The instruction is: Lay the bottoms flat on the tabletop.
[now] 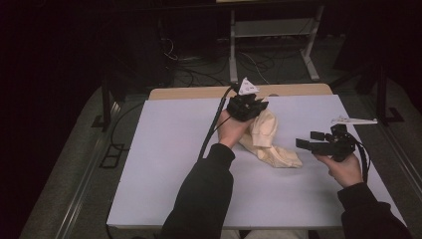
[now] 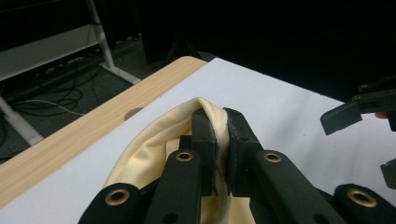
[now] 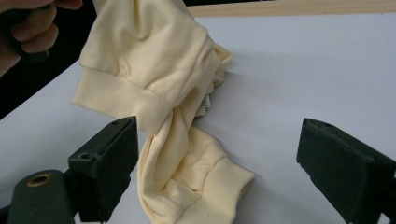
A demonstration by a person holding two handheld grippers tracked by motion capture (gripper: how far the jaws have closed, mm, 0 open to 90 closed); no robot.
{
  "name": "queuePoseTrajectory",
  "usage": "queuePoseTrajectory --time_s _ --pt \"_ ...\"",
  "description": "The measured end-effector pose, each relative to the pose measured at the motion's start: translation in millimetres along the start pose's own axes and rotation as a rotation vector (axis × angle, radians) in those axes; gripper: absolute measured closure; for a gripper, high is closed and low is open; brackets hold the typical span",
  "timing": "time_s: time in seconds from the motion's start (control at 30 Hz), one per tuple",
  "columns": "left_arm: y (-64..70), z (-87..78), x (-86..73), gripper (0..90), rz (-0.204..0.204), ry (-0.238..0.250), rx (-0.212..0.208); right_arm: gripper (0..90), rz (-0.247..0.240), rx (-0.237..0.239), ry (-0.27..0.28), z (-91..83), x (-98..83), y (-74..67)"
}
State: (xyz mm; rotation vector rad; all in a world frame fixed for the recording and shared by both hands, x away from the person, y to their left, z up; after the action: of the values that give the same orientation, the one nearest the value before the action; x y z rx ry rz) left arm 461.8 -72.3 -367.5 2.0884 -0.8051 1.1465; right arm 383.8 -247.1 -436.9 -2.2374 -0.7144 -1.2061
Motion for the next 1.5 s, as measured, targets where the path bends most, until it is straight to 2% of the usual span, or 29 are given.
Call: queuePoseTrajectory --time_s 0.13,0.23,0.37,0.4,0.6,0.83,0.97,1.0,1.03,1.07,1.1,1.13,1.2,1.23,1.27,1.33,1.4,1.43,1.5 --pt "11.1 17.4 -9.1 82.6 -0.001 -0.026 -0.028 12.5 0.003 -0.022 -0.004 -2.9 -0.3 5.8" --pt "20.1 30.6 -21.3 82.5 0.015 -0.070 -0.050 12.5 0.006 -0.038 -0.003 -6.0 -1.3 11.3" --pt "31.2 42.2 -39.8 82.5 0.034 -0.108 -0.070 12.7 0.051 -0.038 0.016 -11.3 -3.3 21.8" --pt "33.5 43.8 -43.9 82.6 0.034 -0.108 -0.073 12.8 0.059 -0.050 0.019 -13.7 -4.2 26.9" --pt "45.4 49.5 -67.0 82.6 0.012 -0.118 -0.110 13.1 0.063 -0.068 0.026 -16.2 -3.8 32.3" --pt "55.0 50.1 -83.0 82.7 0.009 -0.128 -0.129 13.4 0.025 -0.050 0.013 -3.5 4.4 30.0" --pt "56.6 50.9 -86.9 82.7 0.002 -0.127 -0.134 14.2 0.000 -0.008 0.021 13.7 20.2 25.0" --pt "57.5 50.8 -87.8 82.7 -0.003 -0.125 -0.138 14.2 -0.024 0.014 0.015 23.3 26.3 21.4" --pt "57.5 50.8 -87.8 82.7 -0.003 -0.125 -0.138 14.2 -0.024 0.014 0.015 23.3 26.3 21.4" --pt "57.7 50.5 -88.7 82.7 0.000 -0.128 -0.137 16.2 -0.045 0.055 -0.006 32.9 29.2 16.6" --pt "58.1 50.2 -89.4 82.7 0.003 -0.130 -0.136 16.2 -0.045 0.055 -0.006 32.9 29.2 16.6" --pt "58.7 49.8 -90.4 82.7 0.004 -0.132 -0.140 19.0 -0.060 0.086 -0.019 41.8 31.9 12.5" --pt "60.0 49.7 -92.5 82.6 0.005 -0.138 -0.144 20.9 -0.063 0.096 -0.026 44.6 32.6 11.0" --pt "60.3 49.2 -93.4 82.6 0.010 -0.140 -0.143 22.8 -0.071 0.115 -0.038 49.1 33.8 8.9" --pt "60.6 49.0 -94.0 82.6 0.011 -0.140 -0.144 27.3 -0.080 0.155 -0.049 54.4 35.9 4.0" --pt "61.2 48.5 -95.1 82.6 0.008 -0.144 -0.147 29.4 -0.086 0.166 -0.050 56.1 36.5 2.5" --pt "61.4 47.9 -95.6 82.6 0.011 -0.145 -0.148 38.0 -0.109 0.195 -0.082 62.5 34.8 -2.4" --pt "61.7 47.7 -95.9 82.6 0.011 -0.146 -0.149 38.0 -0.109 0.195 -0.082 62.5 34.8 -2.4" --pt "62.0 47.7 -96.4 82.6 0.011 -0.145 -0.149 45.2 -0.119 0.220 -0.105 65.6 31.4 -5.0"
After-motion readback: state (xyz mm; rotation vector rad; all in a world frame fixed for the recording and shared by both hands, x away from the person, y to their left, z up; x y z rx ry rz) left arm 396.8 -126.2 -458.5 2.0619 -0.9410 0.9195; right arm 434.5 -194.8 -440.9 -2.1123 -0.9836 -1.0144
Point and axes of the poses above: each handheld gripper's, and its own axes: z roughly forward along the jaws, x roughly out of its top, y roughly to its right, the point moved 8 cm from there along z, roughly forward along the jaws, and after that the axes turned 14 degrees about -z, right-handed, at the moved point
